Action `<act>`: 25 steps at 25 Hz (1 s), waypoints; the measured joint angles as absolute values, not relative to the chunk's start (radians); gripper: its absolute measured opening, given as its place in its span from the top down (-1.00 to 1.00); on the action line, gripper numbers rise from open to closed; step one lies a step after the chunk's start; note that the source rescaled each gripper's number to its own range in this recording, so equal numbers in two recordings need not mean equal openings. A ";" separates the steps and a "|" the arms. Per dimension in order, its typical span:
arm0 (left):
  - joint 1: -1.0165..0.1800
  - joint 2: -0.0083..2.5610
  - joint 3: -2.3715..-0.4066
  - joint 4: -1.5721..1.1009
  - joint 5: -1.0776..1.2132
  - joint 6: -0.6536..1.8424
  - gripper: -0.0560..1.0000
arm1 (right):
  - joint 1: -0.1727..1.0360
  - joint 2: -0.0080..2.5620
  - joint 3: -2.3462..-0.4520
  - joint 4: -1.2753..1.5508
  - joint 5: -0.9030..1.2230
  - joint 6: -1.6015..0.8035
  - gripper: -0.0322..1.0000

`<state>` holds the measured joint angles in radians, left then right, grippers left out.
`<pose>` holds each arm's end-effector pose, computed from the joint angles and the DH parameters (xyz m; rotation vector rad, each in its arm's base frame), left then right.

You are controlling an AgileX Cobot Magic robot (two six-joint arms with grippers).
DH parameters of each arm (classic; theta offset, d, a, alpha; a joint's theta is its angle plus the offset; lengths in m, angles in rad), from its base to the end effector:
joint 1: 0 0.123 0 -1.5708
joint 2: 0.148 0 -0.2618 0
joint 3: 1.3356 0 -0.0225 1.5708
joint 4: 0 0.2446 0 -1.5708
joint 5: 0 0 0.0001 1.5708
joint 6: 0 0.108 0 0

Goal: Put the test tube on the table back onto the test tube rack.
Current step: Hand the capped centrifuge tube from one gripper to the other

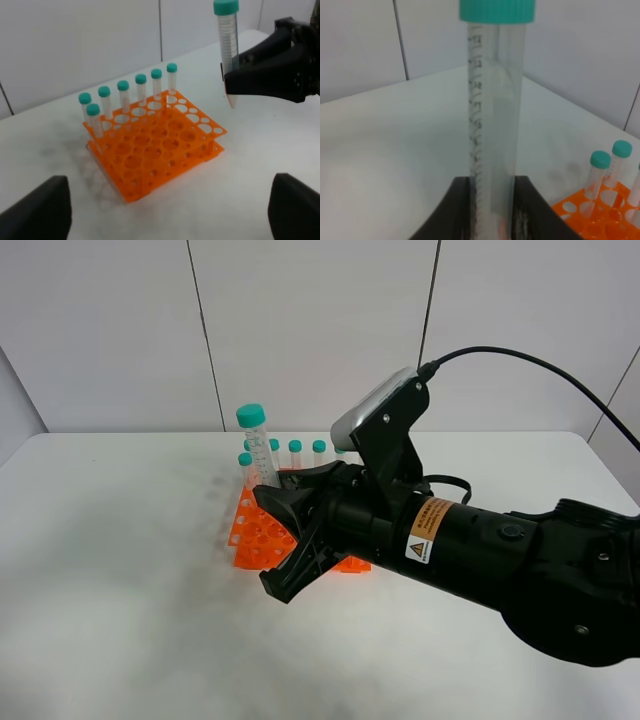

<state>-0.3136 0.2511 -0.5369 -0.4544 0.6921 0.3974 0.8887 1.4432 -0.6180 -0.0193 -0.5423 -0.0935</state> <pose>0.0652 -0.0530 0.3074 0.5191 1.7767 -0.4536 0.1929 0.2393 0.2157 -0.8695 1.5786 0.5700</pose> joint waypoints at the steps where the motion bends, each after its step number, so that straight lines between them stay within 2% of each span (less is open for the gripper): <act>1: -0.330 0.278 -0.549 -0.454 0.686 0.405 -1.00 | 0.889 1.443 -0.618 -0.019 -0.542 -0.093 0.88; 5: -0.430 0.379 -0.604 -0.453 0.657 0.434 -1.00 | 0.889 1.443 -0.618 -0.019 -0.542 -0.093 0.88; 14: -0.755 0.628 -0.754 -0.342 0.639 0.465 -1.00 | 0.889 1.443 -0.618 -0.018 -0.542 -0.093 0.88; 19: -0.784 0.766 -0.857 -0.308 0.579 0.465 -1.00 | 0.889 1.443 -0.618 -0.018 -0.542 -0.093 0.88; 25: -0.784 0.887 -0.881 -0.301 0.362 0.466 -1.00 | 0.889 1.443 -0.618 -0.018 -0.542 -0.093 0.88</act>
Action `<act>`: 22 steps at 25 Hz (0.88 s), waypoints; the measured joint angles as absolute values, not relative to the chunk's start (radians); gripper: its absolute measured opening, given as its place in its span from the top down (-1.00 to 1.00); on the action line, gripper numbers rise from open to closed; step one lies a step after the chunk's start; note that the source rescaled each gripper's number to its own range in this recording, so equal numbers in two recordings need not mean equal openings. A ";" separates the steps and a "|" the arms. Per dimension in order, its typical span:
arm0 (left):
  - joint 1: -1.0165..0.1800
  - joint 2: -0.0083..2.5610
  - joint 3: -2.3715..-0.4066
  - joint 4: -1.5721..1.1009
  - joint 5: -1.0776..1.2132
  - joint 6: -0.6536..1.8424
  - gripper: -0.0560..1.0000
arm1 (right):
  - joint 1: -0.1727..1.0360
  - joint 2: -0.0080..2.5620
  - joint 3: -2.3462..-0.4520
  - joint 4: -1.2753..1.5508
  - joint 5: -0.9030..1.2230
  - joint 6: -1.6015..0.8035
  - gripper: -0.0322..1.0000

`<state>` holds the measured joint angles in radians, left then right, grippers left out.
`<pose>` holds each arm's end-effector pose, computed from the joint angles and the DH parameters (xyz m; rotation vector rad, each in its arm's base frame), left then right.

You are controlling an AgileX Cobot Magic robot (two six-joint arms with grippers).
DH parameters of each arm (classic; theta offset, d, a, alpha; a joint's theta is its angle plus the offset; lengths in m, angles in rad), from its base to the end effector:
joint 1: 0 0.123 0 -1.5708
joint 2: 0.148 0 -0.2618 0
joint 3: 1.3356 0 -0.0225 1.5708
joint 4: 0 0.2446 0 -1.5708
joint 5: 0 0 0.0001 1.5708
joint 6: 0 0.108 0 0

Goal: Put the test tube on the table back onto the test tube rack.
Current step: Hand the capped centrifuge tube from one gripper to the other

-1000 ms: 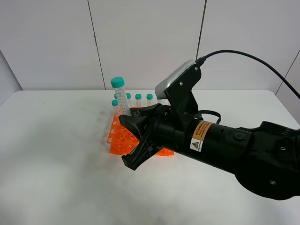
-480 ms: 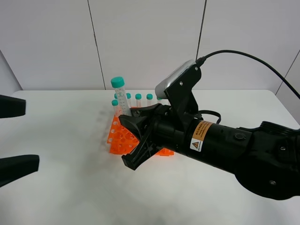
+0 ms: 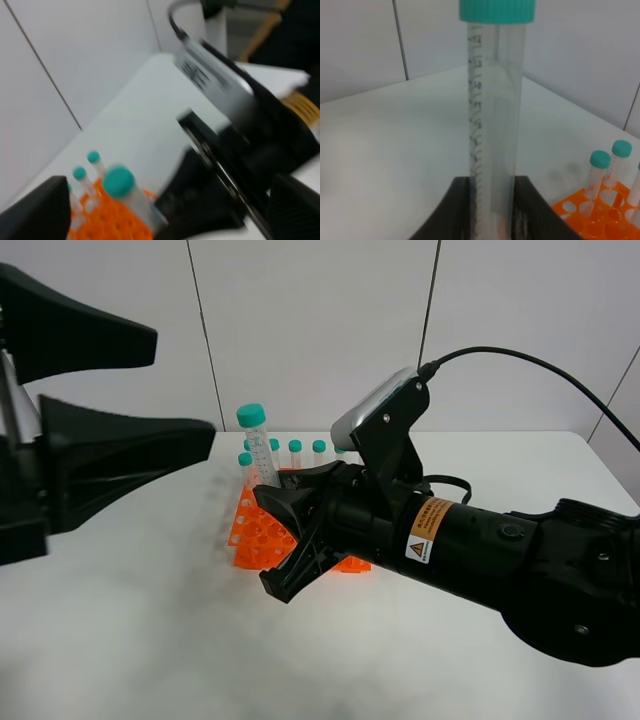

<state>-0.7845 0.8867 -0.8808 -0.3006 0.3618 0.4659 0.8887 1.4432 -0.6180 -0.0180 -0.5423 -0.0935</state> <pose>0.1419 -0.1577 0.3621 0.9341 1.6156 -0.5153 0.1930 0.2392 0.2157 -0.8682 1.5793 0.5702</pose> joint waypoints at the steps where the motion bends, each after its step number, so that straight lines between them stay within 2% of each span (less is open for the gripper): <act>1: -0.784 0.913 -0.882 -0.301 0.341 0.466 -1.00 | 0.889 1.443 -0.618 -0.018 -0.543 -0.093 0.88; 4: -0.779 0.989 -0.882 -0.297 0.295 0.466 -1.00 | 0.889 1.443 -0.618 -0.018 -0.543 -0.093 0.88; 8: -0.706 1.066 -0.882 -0.300 0.248 0.459 -1.00 | 0.889 1.443 -0.618 -0.021 -0.543 -0.093 0.88; 11: -0.651 1.082 -0.882 -0.301 0.230 0.434 -0.85 | 0.889 1.443 -0.618 -0.028 -0.543 -0.093 0.88; 14: -0.640 1.083 -0.882 -0.302 0.228 0.426 -0.75 | 0.889 1.443 -0.618 -0.033 -0.543 -0.093 0.88; 22: -0.640 1.083 -0.882 -0.399 0.234 0.416 -0.71 | 0.889 1.443 -0.618 -0.040 -0.543 -0.109 0.88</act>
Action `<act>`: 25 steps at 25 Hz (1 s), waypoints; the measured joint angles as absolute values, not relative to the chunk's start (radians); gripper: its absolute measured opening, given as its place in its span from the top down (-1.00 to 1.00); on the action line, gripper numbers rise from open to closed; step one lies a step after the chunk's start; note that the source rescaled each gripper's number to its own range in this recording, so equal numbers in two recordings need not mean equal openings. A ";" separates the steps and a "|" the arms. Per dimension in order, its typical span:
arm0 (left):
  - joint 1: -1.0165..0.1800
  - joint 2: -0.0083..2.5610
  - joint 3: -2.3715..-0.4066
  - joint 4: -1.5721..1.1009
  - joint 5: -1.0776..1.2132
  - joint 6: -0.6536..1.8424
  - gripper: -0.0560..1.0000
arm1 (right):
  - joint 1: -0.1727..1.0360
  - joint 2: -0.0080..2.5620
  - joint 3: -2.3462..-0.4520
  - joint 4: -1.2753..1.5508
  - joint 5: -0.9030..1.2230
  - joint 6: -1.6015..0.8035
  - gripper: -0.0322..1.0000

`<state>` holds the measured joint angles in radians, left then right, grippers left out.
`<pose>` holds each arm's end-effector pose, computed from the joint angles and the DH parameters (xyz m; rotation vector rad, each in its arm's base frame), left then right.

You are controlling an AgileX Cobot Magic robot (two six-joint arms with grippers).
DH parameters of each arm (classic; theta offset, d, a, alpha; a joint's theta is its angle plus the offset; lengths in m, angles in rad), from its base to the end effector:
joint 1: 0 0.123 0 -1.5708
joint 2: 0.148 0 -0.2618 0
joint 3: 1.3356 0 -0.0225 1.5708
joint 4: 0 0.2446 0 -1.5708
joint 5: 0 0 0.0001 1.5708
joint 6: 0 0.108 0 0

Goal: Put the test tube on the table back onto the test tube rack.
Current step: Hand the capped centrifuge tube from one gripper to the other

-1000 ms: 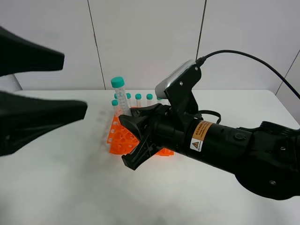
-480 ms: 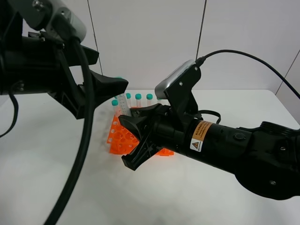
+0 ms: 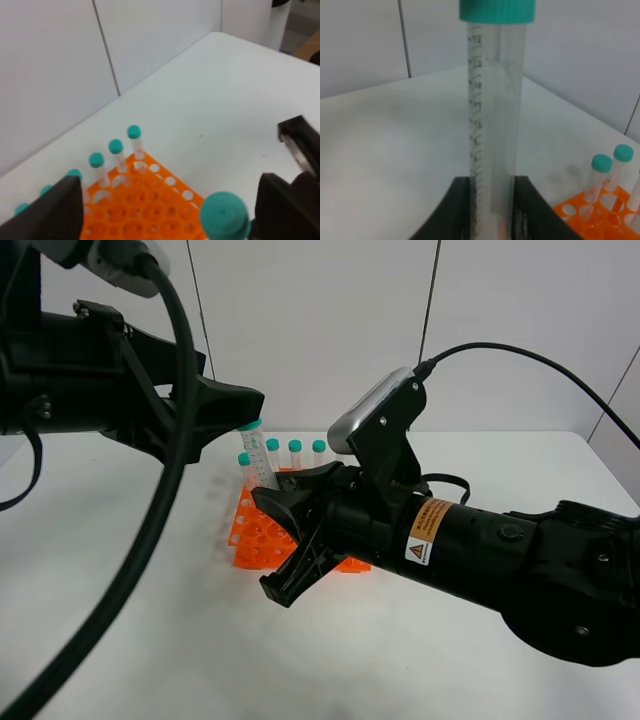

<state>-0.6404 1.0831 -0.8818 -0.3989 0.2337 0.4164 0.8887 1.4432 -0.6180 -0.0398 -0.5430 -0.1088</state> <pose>0.2027 -0.1632 0.3294 0.6911 1.8031 -0.4991 0.1920 0.2400 0.2158 -0.9010 1.5582 0.5559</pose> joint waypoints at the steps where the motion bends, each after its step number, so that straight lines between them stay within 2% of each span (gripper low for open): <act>1: -0.640 1.083 -0.882 -0.416 0.237 0.416 -0.71 | 0.889 1.443 -0.618 -0.040 -0.543 -0.111 0.88; 9: -0.642 1.108 -0.882 -0.564 0.237 0.443 -0.71 | 0.889 1.443 -0.618 -0.036 -0.596 -0.112 0.88; 16: -0.722 1.191 -0.882 -0.607 0.142 0.504 -0.71 | 0.889 1.443 -0.618 -0.016 -0.604 -0.112 0.88; 21: -0.731 1.191 -0.882 -0.612 0.091 0.505 -0.71 | 0.889 1.443 -0.618 -0.016 -0.604 -0.112 0.88; 23: -0.731 1.191 -0.882 -0.613 0.091 0.502 -0.63 | 0.889 1.443 -0.618 -0.016 -0.604 -0.112 0.88; 25: -0.731 1.191 -0.882 -0.613 0.095 0.490 -0.45 | 0.889 1.443 -0.618 -0.016 -0.604 -0.112 0.88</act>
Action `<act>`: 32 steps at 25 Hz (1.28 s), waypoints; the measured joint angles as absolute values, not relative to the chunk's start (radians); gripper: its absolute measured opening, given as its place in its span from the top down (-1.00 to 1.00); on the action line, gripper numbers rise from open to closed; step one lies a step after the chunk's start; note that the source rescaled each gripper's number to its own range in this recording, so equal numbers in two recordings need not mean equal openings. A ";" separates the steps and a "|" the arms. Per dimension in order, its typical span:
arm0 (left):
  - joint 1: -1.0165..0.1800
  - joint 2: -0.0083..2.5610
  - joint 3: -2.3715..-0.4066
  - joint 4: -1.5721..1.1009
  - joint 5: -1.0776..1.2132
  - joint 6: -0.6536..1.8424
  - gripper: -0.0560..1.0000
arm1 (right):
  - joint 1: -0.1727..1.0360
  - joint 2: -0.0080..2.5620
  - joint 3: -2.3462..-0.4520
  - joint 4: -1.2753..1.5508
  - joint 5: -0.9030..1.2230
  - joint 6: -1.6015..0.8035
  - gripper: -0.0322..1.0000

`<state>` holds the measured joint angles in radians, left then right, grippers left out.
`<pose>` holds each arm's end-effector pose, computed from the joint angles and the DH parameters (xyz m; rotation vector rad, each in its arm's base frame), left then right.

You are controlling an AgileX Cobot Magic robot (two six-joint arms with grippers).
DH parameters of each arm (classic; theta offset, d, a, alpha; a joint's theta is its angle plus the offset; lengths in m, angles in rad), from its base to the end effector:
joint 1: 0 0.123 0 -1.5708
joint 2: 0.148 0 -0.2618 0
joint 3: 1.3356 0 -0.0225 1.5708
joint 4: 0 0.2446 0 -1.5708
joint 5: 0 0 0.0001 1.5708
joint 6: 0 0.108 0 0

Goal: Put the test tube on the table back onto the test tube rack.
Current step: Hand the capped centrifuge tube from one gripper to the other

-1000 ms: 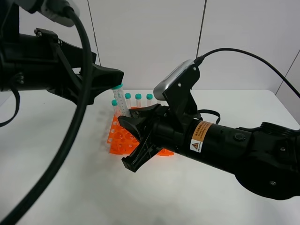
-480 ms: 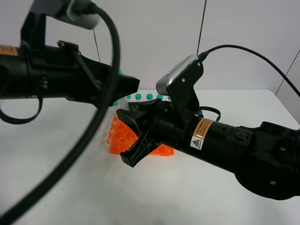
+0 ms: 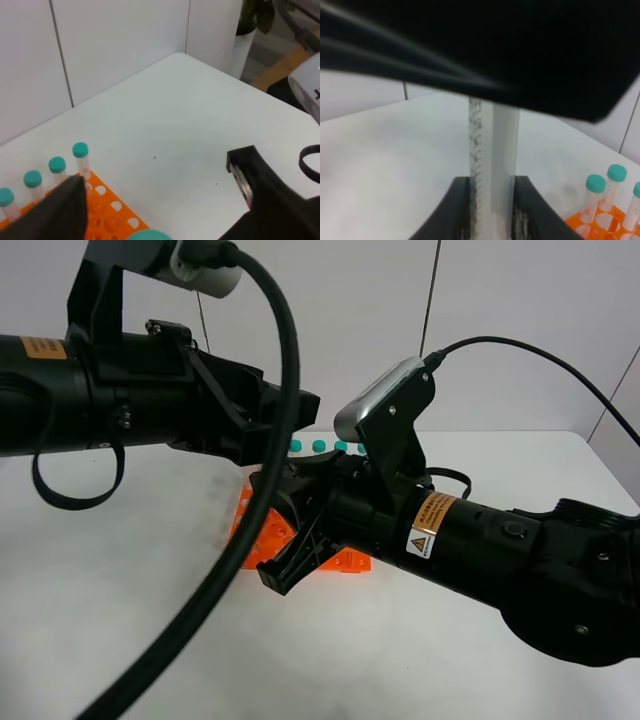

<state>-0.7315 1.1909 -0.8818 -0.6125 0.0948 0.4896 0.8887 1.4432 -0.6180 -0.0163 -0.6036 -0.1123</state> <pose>0.2092 -0.1957 0.3140 0.6138 1.8189 -0.6329 0.1937 0.2401 0.2222 -0.8508 1.5166 0.5732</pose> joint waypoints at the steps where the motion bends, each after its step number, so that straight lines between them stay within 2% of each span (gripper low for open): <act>1: -0.731 1.191 -0.882 -0.613 0.099 0.485 -0.36 | 0.889 1.443 -0.618 -0.016 -0.602 -0.112 0.88; 5: -0.731 1.191 -0.882 -0.613 0.148 0.474 -0.01 | 0.889 1.443 -0.618 -0.016 -0.602 -0.112 0.88; 6: -0.731 1.191 -0.882 -0.613 0.155 0.464 0.17 | 0.889 1.443 -0.618 -0.016 -0.602 -0.113 0.88; 9: -0.731 1.191 -0.883 -0.609 0.156 0.446 0.89 | 0.889 1.443 -0.617 -0.019 -0.601 -0.115 0.88; 32: -0.731 1.191 -0.883 -0.605 0.138 0.441 0.89 | 0.889 1.443 -0.617 -0.019 -0.610 -0.115 0.88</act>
<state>-0.7315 1.1909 -0.8827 -0.6048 0.1383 0.4411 0.8887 1.4432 -0.6167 -0.0192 -0.6102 -0.1154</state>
